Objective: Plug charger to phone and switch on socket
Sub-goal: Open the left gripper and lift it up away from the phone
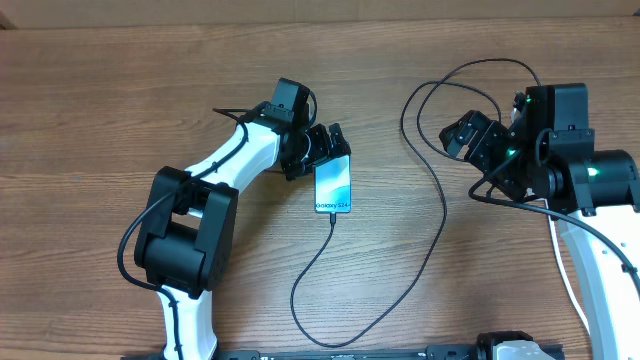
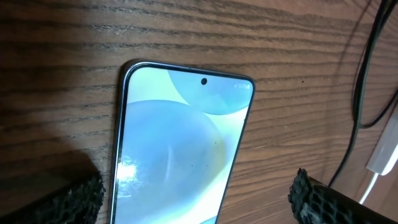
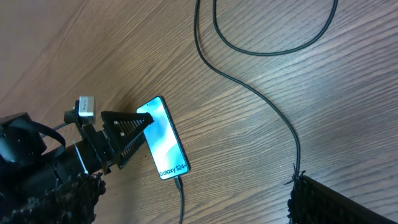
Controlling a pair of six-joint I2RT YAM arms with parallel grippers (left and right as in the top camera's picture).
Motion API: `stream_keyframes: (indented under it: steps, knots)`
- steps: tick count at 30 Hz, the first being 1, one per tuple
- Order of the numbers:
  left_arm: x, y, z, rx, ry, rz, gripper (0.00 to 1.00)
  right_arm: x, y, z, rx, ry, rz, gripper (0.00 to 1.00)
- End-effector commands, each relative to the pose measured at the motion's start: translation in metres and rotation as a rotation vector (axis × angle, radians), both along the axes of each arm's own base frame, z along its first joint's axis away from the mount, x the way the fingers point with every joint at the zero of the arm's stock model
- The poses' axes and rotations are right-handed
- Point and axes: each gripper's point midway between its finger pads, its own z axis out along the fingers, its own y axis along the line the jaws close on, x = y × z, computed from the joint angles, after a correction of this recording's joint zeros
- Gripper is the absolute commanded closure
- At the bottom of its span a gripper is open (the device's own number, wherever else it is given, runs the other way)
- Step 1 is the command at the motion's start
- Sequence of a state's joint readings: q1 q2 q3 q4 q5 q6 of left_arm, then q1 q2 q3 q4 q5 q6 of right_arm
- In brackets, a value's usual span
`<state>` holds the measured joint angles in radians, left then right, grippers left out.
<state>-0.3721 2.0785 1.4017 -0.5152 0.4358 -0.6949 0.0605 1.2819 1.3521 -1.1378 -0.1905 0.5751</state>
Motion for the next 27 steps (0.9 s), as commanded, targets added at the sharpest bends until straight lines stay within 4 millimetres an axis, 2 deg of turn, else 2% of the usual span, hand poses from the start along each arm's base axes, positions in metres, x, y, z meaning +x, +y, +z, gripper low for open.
stream_keyframes:
  steps: [1,2,7,11,14,16,17,20,23,27]
  knots:
    - [-0.002,0.024,-0.026,0.135,-0.01,-0.019,0.0,0.0,-0.003,0.005,-0.016,-0.018,-0.004,0.0]
    - [0.001,0.026,-0.024,0.14,-0.028,-0.037,0.0,-0.001,-0.004,0.005,-0.016,-0.014,-0.004,0.0]
    - [0.03,0.064,0.018,0.284,-0.126,-0.028,0.0,-0.005,-0.007,0.001,-0.033,0.006,-0.014,0.0]
    - [0.042,0.097,0.072,0.441,-0.206,0.008,0.0,-0.005,-0.007,0.001,-0.033,0.007,-0.014,0.0]
    - [0.043,0.107,0.115,0.494,-0.289,-0.01,0.0,-0.005,-0.007,0.001,-0.033,0.007,-0.014,0.0]
    - [0.036,0.107,0.15,0.493,-0.346,-0.04,0.0,-0.005,-0.007,0.001,-0.033,0.006,-0.014,0.0]
    - [0.026,0.108,0.174,0.485,-0.373,-0.037,0.0,-0.005,-0.007,0.001,-0.033,0.006,-0.014,0.0]
    - [0.004,0.113,0.213,0.475,-0.426,-0.037,0.0,-0.005,-0.007,0.001,-0.033,0.007,-0.014,0.0]
    - [-0.019,0.12,0.244,0.463,-0.464,-0.026,0.0,-0.005,-0.007,0.001,-0.033,0.006,-0.014,0.0]
    - [-0.045,0.128,0.268,0.455,-0.491,-0.017,0.0,-0.005,-0.007,0.001,-0.033,0.007,-0.014,0.0]
